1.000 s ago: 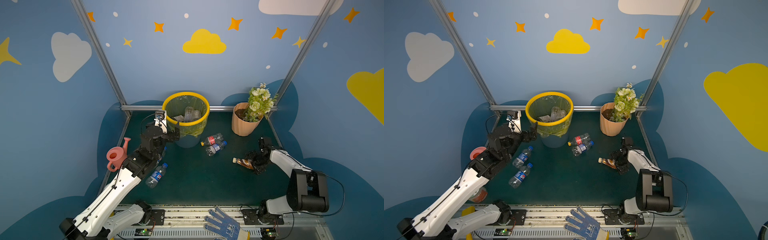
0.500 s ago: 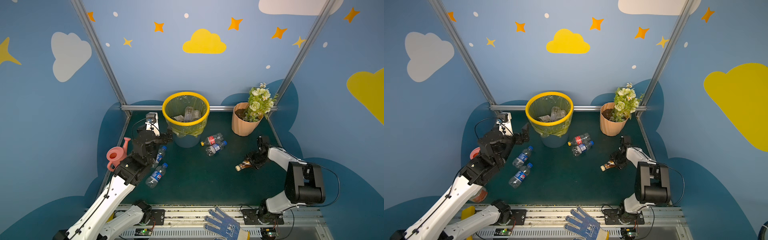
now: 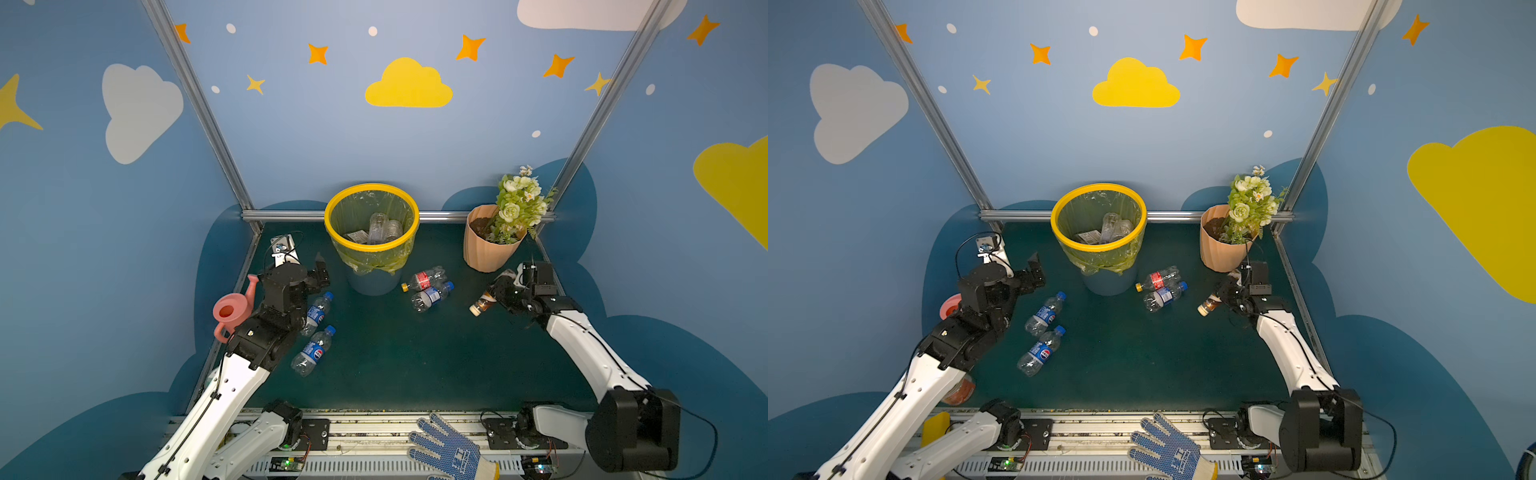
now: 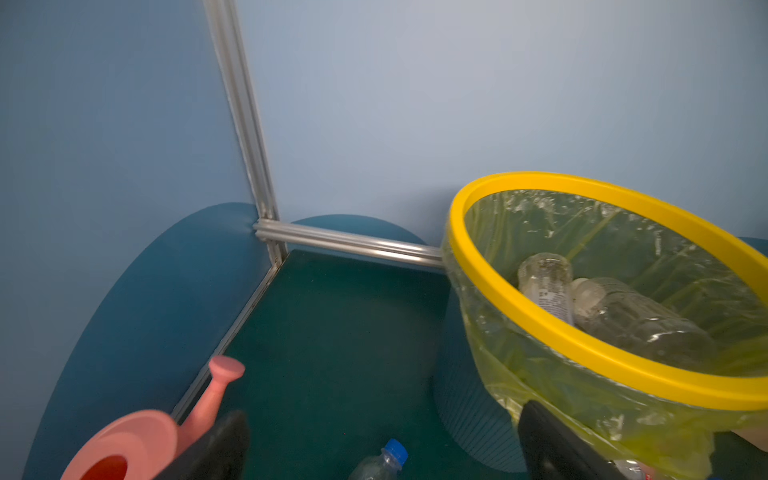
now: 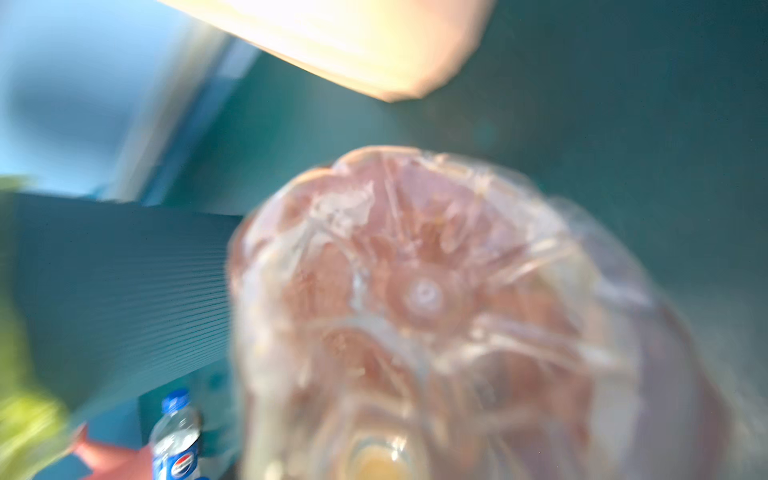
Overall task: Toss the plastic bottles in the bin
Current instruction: 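Lift the Nescafe bottle over the bin with the right gripper while the left lowers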
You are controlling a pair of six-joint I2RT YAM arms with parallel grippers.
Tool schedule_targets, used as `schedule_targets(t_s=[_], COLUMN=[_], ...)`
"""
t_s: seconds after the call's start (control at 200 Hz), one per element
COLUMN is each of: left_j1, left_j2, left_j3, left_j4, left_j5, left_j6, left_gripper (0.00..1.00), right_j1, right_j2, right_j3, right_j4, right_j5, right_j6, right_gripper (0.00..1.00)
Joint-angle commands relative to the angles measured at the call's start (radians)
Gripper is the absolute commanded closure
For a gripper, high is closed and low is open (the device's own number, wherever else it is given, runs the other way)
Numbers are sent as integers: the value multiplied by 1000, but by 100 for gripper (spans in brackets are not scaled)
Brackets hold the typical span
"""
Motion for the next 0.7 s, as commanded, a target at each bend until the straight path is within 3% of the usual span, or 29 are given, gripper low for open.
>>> schedule_targets(t_s=[0.0,0.31,0.53,0.696], left_j1=[44,126,150,153], left_j2=[-9,-2,-2,-7], left_j3=[-13,-67,-126,-137], left_j4=[-95,-198,-229,-238], left_j5=[-33,11,55,81], left_j6=[-112,-239,-299,-312], left_gripper=[0,0,0,0], right_j1=[10,24,101,248], right_j2=[-80,-119,27,221], right_j3=[68,328,560,731], right_j4=[102,371,559,599], right_j5=[-13,-82,-177,-227], right_j6=[-100,-160,-128,-144], right_gripper=[51,46,46,46])
